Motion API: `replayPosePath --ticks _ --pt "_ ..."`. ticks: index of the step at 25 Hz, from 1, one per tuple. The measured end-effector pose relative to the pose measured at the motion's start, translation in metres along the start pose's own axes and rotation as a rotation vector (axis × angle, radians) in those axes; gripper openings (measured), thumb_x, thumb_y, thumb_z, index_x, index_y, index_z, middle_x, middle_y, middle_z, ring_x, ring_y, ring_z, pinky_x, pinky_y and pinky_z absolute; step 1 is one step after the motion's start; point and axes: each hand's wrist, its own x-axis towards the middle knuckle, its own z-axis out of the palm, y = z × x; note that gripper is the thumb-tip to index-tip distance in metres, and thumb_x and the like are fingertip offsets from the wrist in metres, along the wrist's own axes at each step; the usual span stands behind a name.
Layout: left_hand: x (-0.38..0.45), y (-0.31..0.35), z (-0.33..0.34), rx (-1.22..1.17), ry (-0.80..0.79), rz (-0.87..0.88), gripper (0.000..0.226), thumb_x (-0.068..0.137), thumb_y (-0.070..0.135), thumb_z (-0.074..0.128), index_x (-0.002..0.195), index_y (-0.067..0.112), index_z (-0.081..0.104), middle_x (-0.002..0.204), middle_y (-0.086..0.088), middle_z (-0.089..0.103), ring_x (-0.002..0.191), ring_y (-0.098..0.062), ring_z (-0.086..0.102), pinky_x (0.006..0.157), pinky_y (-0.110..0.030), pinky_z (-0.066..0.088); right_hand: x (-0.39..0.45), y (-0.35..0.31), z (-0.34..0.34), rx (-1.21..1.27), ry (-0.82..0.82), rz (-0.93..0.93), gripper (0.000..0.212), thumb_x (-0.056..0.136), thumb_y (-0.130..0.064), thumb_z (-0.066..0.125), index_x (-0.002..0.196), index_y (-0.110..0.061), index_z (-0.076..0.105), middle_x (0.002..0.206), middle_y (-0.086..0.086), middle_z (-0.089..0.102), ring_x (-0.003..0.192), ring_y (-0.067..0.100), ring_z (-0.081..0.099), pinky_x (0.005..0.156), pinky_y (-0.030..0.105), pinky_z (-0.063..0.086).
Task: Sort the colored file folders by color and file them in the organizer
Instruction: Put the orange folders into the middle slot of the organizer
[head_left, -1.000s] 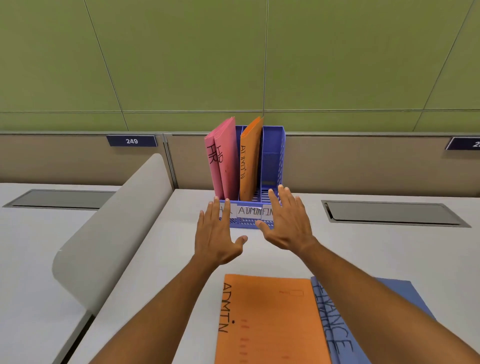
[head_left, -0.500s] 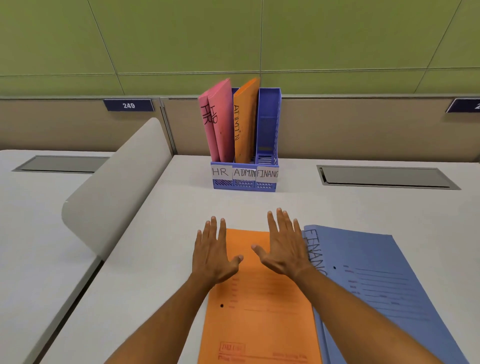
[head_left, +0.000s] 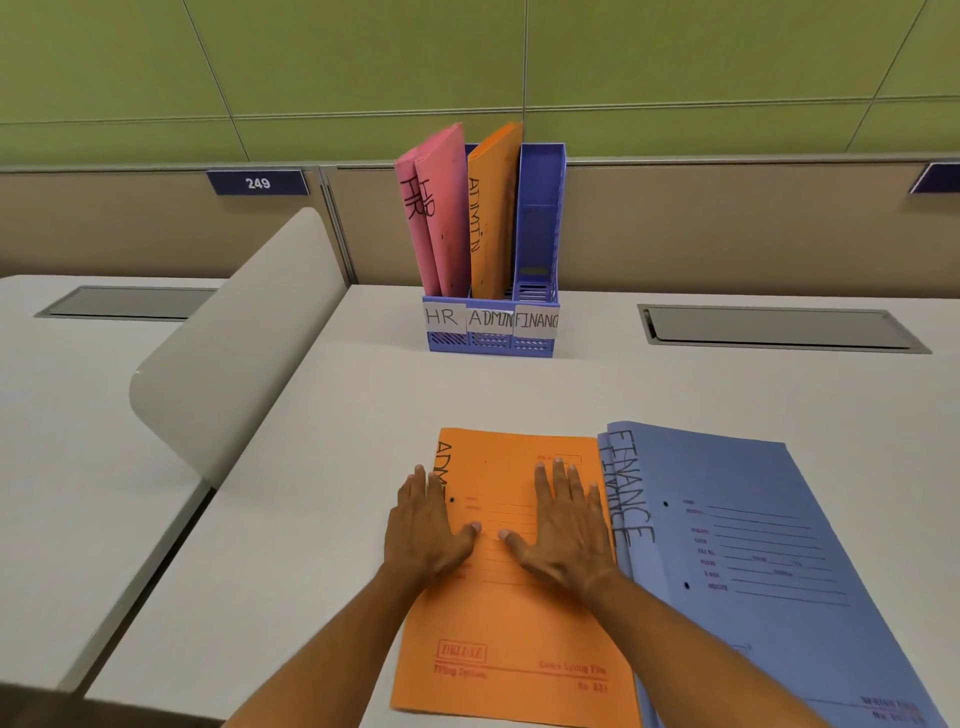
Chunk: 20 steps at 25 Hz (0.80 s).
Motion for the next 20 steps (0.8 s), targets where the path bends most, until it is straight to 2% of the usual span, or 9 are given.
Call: replayPosePath --ticks 3,7,10,11,14,18,20 --pt "0.002 0.0 -0.001 -0.014 0.077 -0.013 0.065 0.079 0.058 0.057 0.127 0.015 0.046 0.135 -0.009 0.043 0.126 -0.026 0.037 0.099 -0.038 0.041 -0.003 0.0 0.006 -0.012 -0.063 0.016 0.109 0.077 -0.081 0.03 0.153 -0.014 -0.009 0.161 0.015 -0.008 0.148 0.034 -0.007 0.118 0.058 0.0" --pt "0.011 0.001 -0.006 -0.134 0.033 -0.11 0.042 0.078 0.046 0.062 0.103 0.014 0.053 0.111 -0.006 0.048 0.105 -0.021 0.046 0.086 -0.033 0.046 -0.002 -0.002 0.007 -0.037 -0.105 0.021 0.107 0.078 -0.082 0.028 0.153 -0.013 -0.007 0.161 0.015 -0.01 0.148 0.035 -0.009 0.117 0.06 -0.001" --pt "0.017 0.006 -0.015 -0.359 0.012 -0.21 0.02 0.073 0.025 0.063 0.084 0.009 0.057 0.09 -0.009 0.063 0.077 -0.021 0.059 0.066 -0.031 0.051 -0.002 -0.003 0.007 -0.055 -0.115 0.023 0.107 0.079 -0.082 0.027 0.153 -0.013 -0.007 0.161 0.015 -0.011 0.148 0.035 -0.011 0.117 0.06 -0.002" --pt "0.02 0.005 -0.018 -0.43 -0.003 -0.243 0.014 0.074 0.017 0.062 0.083 0.006 0.06 0.086 -0.009 0.067 0.074 -0.023 0.062 0.065 -0.032 0.052 -0.002 -0.003 0.007 -0.056 -0.117 0.024 0.107 0.079 -0.082 0.027 0.153 -0.013 -0.007 0.161 0.015 -0.012 0.148 0.035 -0.011 0.117 0.06 -0.002" --pt "0.023 -0.004 -0.024 -0.616 -0.024 -0.314 0.011 0.074 0.005 0.063 0.083 0.004 0.068 0.086 -0.007 0.071 0.084 -0.027 0.068 0.073 -0.038 0.057 -0.002 -0.002 0.007 -0.067 -0.124 0.022 0.107 0.078 -0.082 0.025 0.153 -0.013 -0.007 0.161 0.016 -0.012 0.147 0.036 -0.011 0.117 0.06 -0.001" --pt "0.022 -0.01 -0.032 -0.726 -0.061 -0.323 0.013 0.077 0.0 0.069 0.081 0.012 0.069 0.089 -0.005 0.07 0.088 -0.02 0.067 0.06 -0.023 0.05 -0.002 -0.003 0.006 -0.079 -0.129 0.012 0.107 0.078 -0.083 0.024 0.153 -0.013 -0.007 0.16 0.017 -0.011 0.148 0.036 -0.01 0.117 0.061 0.0" --pt "0.02 -0.007 -0.038 -0.751 -0.068 -0.311 0.016 0.077 -0.001 0.069 0.077 0.015 0.07 0.085 -0.001 0.07 0.085 -0.017 0.067 0.057 -0.02 0.049 0.0 -0.004 0.003 -0.073 -0.121 -0.002 0.107 0.079 -0.082 0.026 0.153 -0.013 -0.006 0.161 0.017 -0.009 0.148 0.034 -0.007 0.117 0.06 0.002"
